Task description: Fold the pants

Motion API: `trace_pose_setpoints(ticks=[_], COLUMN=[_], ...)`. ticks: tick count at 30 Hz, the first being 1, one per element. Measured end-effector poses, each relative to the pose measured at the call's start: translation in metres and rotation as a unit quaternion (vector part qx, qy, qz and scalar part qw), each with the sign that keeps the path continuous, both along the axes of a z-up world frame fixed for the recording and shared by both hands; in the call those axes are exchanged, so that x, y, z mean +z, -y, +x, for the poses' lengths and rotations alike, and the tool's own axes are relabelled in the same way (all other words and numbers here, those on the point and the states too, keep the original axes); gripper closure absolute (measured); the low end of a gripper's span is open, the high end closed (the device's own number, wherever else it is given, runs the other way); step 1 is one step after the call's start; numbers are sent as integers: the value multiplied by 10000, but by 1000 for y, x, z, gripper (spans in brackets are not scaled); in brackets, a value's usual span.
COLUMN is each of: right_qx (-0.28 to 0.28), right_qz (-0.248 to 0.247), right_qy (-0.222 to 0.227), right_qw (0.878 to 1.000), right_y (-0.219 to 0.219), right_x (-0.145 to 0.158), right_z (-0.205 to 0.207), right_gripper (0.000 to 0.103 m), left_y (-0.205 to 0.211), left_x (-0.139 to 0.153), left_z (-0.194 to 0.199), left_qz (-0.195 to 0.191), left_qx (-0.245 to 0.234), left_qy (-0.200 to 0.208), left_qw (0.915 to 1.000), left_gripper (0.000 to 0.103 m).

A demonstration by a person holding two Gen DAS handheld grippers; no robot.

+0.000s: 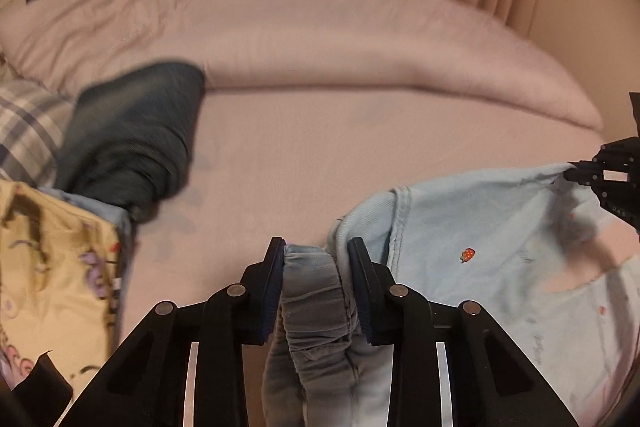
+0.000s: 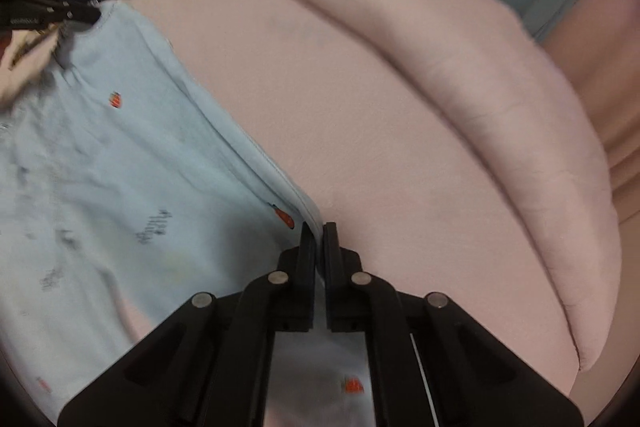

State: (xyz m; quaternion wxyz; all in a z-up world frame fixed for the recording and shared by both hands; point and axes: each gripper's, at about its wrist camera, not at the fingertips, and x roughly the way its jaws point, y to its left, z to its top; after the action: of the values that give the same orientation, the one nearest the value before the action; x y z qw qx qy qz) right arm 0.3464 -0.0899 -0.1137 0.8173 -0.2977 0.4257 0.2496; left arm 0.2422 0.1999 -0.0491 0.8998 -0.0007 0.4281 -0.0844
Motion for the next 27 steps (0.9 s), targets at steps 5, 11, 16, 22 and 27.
trace_pose_setpoints(ticks=[5,11,16,22,27], right_qx=[173,547,872,1146,1178], right_qz=[242,283,401,71,-2], right_qy=[559,567,273,-199,-18], right_qw=[9980,9965,9950,9932,9930], right_y=[11,21,31,13,10], right_x=[49,55,24,-31,-25], right_z=[-72,-170,-248,-291,-296], right_gripper=[100,99,99,99,99], left_y=[2,10,3,0,-8], left_x=[35,21,-3,-46,-41], left_z=[-65,-130,-172,-195,-203], left_qz=[-205,-46,-204,-378,-586], left_qx=[-205,-436,-355,-93,43], left_qy=[582,524,422,-13,113], left_qw=[9979,9977,9983,9992,9982], left_gripper=[71,76,77,81,93])
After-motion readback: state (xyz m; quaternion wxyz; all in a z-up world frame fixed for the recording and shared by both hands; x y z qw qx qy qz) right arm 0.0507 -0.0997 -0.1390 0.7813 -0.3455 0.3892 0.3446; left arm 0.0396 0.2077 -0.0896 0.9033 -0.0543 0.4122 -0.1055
